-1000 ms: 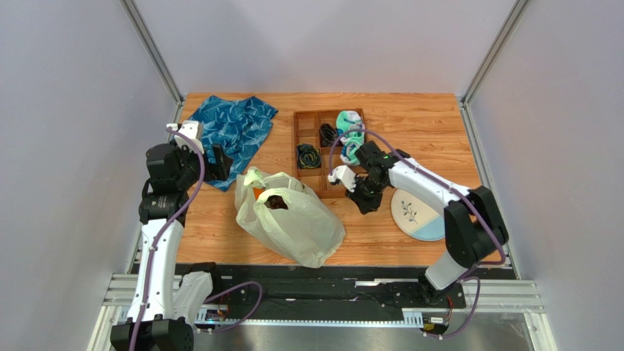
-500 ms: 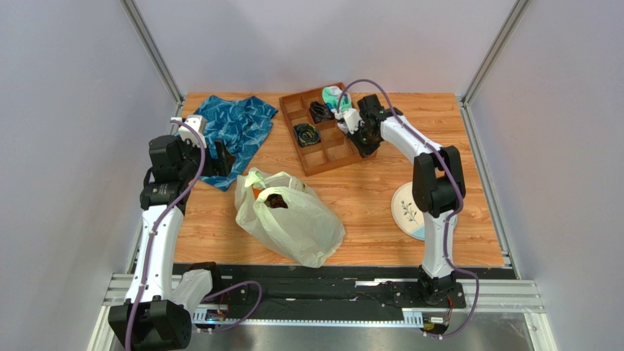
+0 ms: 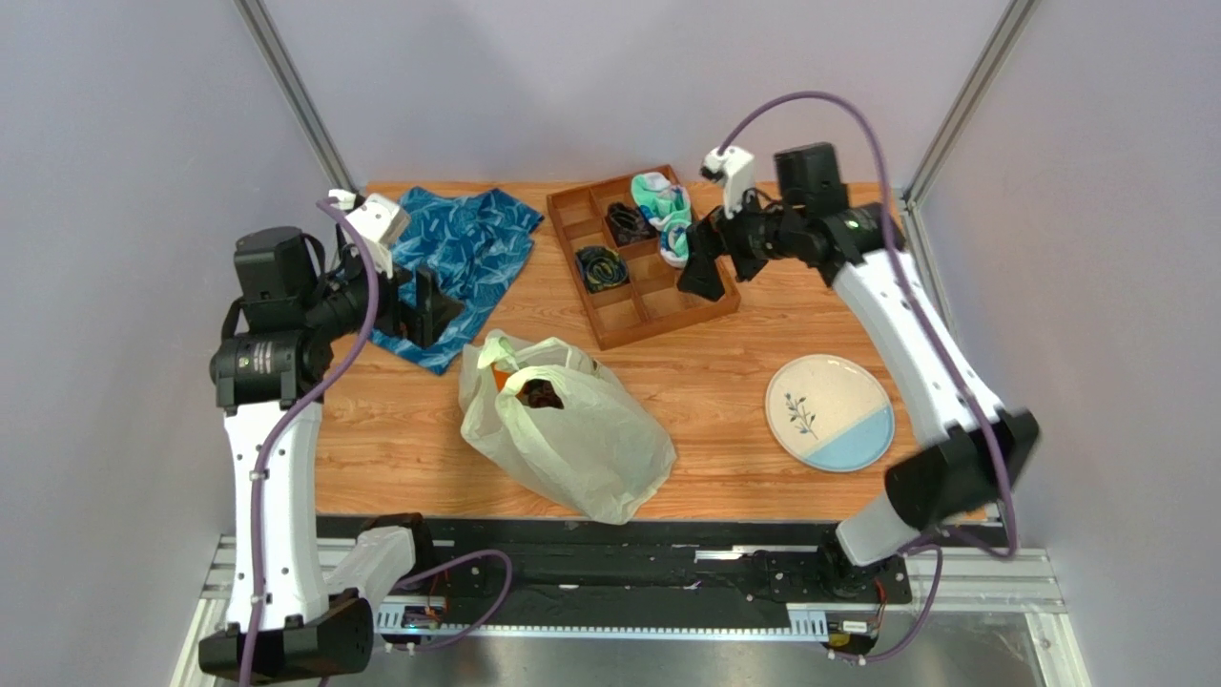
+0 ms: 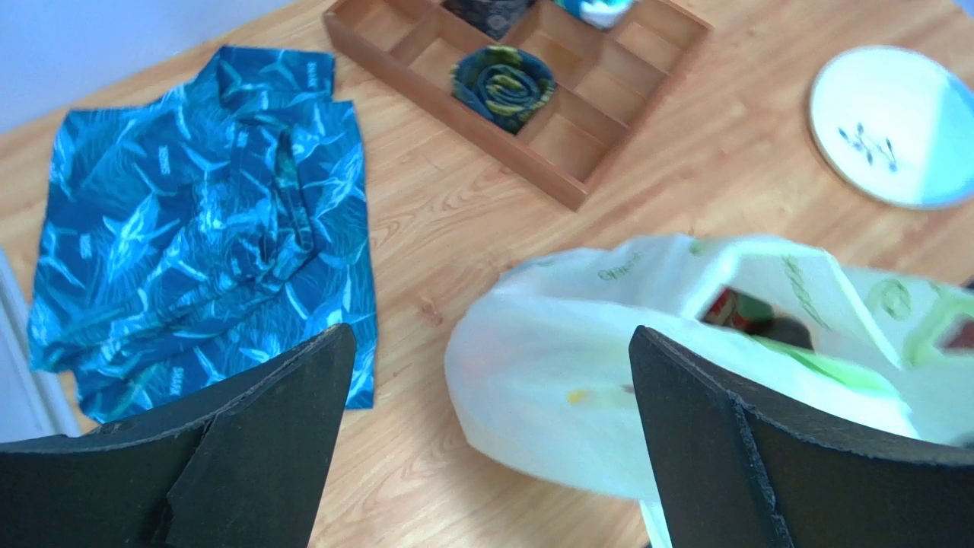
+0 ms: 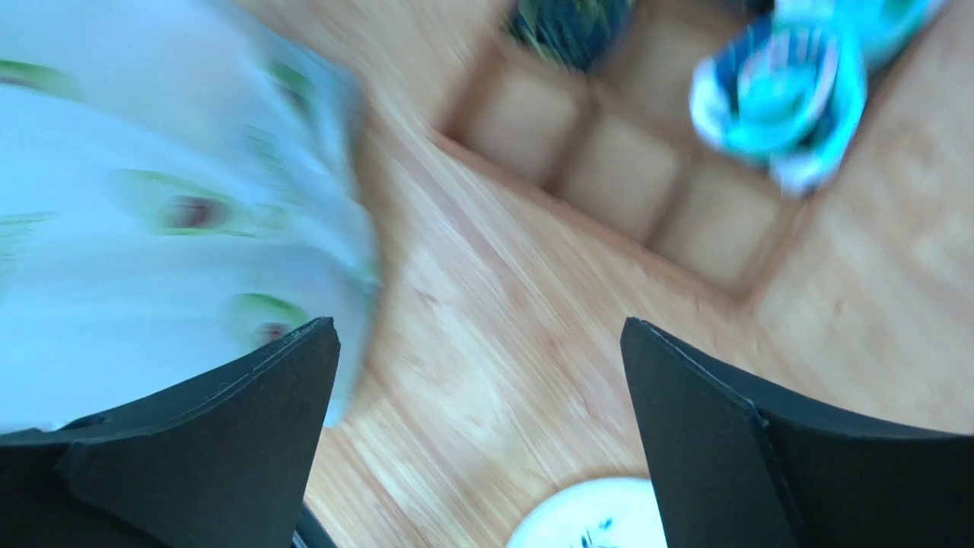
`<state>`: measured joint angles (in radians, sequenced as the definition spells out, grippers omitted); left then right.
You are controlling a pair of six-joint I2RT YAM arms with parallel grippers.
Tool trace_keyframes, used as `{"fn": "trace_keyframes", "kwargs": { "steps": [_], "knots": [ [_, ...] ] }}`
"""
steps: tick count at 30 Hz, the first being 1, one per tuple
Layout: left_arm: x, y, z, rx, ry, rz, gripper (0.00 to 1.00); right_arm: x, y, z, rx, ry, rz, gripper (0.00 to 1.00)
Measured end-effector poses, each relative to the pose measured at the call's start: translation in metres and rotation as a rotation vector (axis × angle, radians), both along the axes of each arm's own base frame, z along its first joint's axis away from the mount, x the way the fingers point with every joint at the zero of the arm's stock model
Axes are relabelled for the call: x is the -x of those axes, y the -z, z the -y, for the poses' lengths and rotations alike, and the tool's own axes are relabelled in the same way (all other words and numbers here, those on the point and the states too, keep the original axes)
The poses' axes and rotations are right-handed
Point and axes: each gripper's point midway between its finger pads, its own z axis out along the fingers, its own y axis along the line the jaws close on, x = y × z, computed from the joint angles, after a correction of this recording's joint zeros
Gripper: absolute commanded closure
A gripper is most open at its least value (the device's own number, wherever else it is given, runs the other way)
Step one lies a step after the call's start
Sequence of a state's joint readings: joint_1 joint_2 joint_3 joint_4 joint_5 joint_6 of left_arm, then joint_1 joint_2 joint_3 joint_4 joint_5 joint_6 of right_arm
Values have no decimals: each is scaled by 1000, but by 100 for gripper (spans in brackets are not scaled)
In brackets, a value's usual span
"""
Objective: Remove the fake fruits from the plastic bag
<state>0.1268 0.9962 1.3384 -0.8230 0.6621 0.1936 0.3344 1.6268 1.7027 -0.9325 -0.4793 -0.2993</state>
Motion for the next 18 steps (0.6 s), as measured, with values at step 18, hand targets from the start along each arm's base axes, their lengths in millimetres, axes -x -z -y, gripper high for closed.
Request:
{"fn": "trace_keyframes", "kwargs": {
  "steps": [18],
  "knots": [
    [108,24,49,-132,495,-13,3,120,-132,-137,-293,-638,252,0]
  ]
}}
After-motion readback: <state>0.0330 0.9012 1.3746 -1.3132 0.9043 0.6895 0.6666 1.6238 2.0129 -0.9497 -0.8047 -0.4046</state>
